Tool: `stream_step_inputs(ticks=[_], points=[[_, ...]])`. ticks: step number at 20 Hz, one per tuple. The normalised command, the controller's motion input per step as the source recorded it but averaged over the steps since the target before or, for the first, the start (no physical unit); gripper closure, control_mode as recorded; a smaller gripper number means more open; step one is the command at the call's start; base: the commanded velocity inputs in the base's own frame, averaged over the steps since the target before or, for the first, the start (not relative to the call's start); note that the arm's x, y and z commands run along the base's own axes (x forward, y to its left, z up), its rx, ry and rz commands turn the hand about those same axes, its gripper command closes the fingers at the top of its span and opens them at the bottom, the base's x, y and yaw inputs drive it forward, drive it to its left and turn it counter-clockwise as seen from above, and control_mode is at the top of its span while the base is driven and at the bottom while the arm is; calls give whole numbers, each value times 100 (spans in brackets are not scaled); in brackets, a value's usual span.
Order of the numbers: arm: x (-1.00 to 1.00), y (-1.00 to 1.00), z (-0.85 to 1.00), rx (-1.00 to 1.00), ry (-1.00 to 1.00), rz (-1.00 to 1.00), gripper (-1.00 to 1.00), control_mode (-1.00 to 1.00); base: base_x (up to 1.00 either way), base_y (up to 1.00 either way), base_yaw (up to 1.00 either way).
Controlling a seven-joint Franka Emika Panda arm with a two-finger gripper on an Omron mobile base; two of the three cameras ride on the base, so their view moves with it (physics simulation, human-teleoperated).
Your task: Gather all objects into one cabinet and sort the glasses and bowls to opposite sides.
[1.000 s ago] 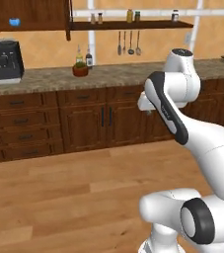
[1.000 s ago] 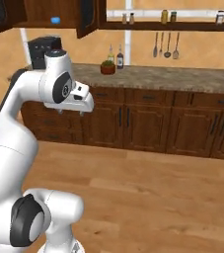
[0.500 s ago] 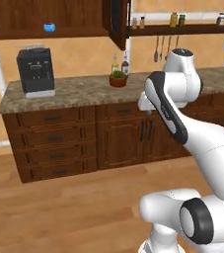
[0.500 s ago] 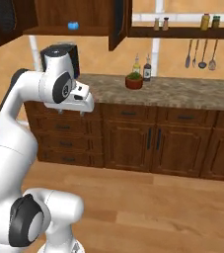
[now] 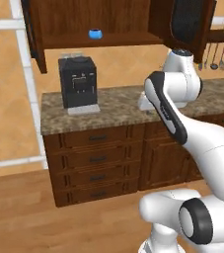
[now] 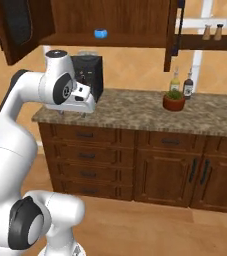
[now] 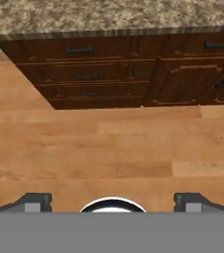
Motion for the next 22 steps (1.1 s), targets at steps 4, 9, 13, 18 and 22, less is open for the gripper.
stream_step_inputs(ticks=[4,9,13,18,22], points=[[0,0,0,0,0,0,-100,100,96,37,0],[0,0,0,0,0,0,-100,100,97,-9,0],[0,0,0,0,0,0,-100,100,92,-3,0],[0,0,0,0,0,0,-100,100,58,0,1],[0,0,0,0,0,0,-100,100,-1,-1,2]])
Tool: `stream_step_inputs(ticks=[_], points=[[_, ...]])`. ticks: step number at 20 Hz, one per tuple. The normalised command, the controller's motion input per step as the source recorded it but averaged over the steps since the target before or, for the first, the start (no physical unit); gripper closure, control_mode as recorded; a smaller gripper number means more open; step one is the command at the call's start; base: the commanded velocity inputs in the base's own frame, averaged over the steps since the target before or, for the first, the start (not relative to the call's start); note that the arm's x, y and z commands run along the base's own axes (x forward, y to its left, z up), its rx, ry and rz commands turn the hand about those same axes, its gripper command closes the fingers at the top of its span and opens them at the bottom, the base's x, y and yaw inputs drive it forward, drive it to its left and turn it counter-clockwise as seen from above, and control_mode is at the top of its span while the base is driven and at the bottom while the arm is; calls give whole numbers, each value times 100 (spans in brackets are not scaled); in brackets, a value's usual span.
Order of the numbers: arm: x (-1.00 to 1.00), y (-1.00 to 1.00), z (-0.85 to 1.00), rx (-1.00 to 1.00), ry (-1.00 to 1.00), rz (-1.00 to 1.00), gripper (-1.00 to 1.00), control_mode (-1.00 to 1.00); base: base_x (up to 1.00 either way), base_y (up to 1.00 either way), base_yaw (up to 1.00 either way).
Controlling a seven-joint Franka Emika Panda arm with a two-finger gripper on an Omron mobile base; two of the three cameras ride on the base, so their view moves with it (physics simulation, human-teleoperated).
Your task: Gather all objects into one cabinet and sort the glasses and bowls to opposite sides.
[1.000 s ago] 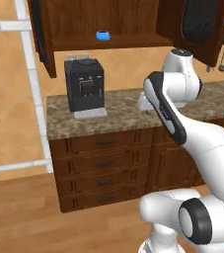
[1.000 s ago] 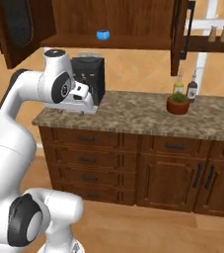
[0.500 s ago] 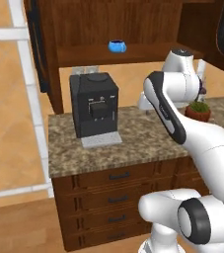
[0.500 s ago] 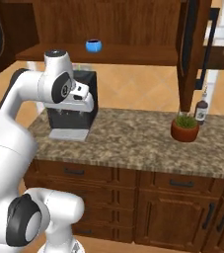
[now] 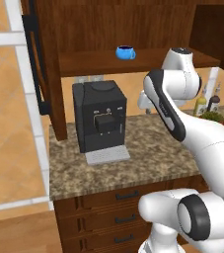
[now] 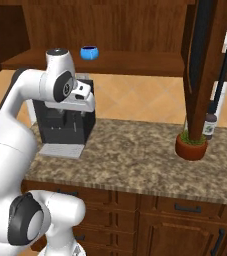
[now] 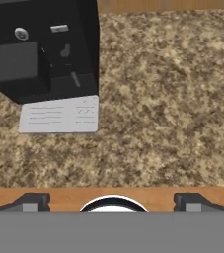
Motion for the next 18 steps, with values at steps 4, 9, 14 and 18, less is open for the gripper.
stream_step_inputs(ticks=[4,9,14,18], points=[[0,0,0,0,0,0,-100,100,-7,0,1],[-17,2,55,1,-27,3,-100,-100,-5,0,1],[0,0,72,0,-29,11,-100,-100,0,0,0],[73,-2,52,0,-2,14,-100,-100,0,0,0]])
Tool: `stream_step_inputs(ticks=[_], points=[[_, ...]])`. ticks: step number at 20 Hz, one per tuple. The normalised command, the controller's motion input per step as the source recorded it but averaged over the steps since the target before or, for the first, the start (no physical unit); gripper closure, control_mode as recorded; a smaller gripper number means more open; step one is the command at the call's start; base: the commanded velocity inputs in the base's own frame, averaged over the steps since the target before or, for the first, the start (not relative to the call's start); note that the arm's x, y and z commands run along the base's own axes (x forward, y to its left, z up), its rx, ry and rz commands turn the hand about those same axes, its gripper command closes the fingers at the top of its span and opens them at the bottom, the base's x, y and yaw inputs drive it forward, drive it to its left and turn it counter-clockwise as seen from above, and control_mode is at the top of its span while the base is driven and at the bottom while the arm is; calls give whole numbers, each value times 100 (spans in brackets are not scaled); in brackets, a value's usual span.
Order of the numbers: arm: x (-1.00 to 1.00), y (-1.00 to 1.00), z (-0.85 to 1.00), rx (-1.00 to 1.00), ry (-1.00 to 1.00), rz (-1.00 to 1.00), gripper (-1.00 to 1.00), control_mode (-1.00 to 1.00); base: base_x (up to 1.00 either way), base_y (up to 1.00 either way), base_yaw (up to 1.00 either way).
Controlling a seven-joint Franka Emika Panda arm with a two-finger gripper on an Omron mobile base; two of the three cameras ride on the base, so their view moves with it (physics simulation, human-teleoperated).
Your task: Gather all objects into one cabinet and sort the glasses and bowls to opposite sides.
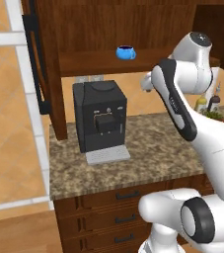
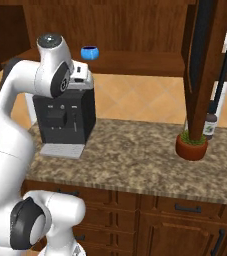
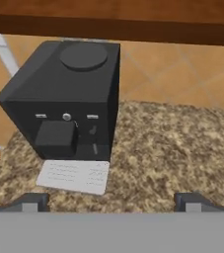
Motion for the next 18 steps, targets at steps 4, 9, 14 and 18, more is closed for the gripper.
stream_step_inputs(ticks=[4,9,14,18], points=[[65,-1,51,0,-1,23,-100,-100,0,0,0],[32,0,48,-2,-11,25,-100,-100,0,0,0],[61,10,5,-8,-8,11,-100,-100,0,0,0],[63,-1,15,0,11,0,-100,-100,0,0,0]])
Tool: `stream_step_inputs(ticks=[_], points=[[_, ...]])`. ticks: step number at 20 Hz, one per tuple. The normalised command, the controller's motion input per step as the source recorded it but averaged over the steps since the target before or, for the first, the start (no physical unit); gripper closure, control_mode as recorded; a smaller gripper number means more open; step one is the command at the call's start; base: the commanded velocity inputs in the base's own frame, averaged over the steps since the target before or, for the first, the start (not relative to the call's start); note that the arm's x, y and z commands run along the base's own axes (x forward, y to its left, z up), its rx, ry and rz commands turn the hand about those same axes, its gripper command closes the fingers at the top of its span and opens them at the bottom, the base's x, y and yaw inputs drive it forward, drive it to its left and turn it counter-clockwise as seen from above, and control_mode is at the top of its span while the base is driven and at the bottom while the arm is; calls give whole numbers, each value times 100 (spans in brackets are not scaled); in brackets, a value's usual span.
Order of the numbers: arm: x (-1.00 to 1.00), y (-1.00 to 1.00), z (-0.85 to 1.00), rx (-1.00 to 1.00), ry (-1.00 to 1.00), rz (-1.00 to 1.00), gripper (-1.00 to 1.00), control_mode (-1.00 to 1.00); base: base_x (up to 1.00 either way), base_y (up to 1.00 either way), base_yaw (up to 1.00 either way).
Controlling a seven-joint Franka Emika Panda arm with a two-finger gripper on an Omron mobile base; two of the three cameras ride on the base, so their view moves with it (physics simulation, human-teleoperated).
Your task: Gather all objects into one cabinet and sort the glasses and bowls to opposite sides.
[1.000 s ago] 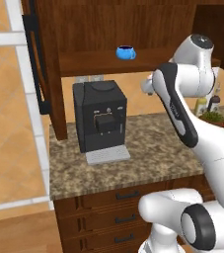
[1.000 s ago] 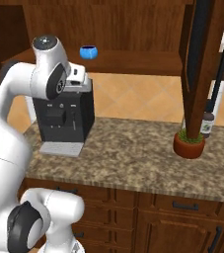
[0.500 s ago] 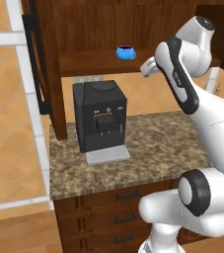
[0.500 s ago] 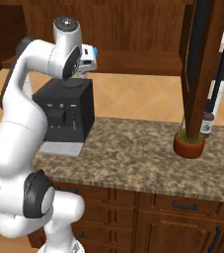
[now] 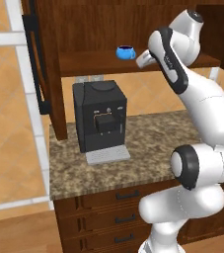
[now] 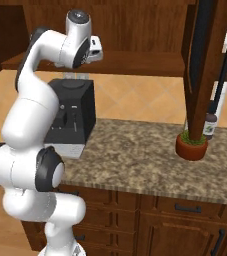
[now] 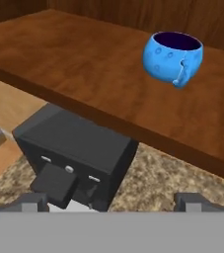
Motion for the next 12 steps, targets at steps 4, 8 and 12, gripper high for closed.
stream_step_inputs(ticks=[4,8,12], points=[[40,-10,9,2,19,-5,-100,-100,0,0,0],[42,-4,-2,9,7,-8,-100,-100,0,0,0],[37,0,-3,14,0,-9,-100,-100,0,0,0]])
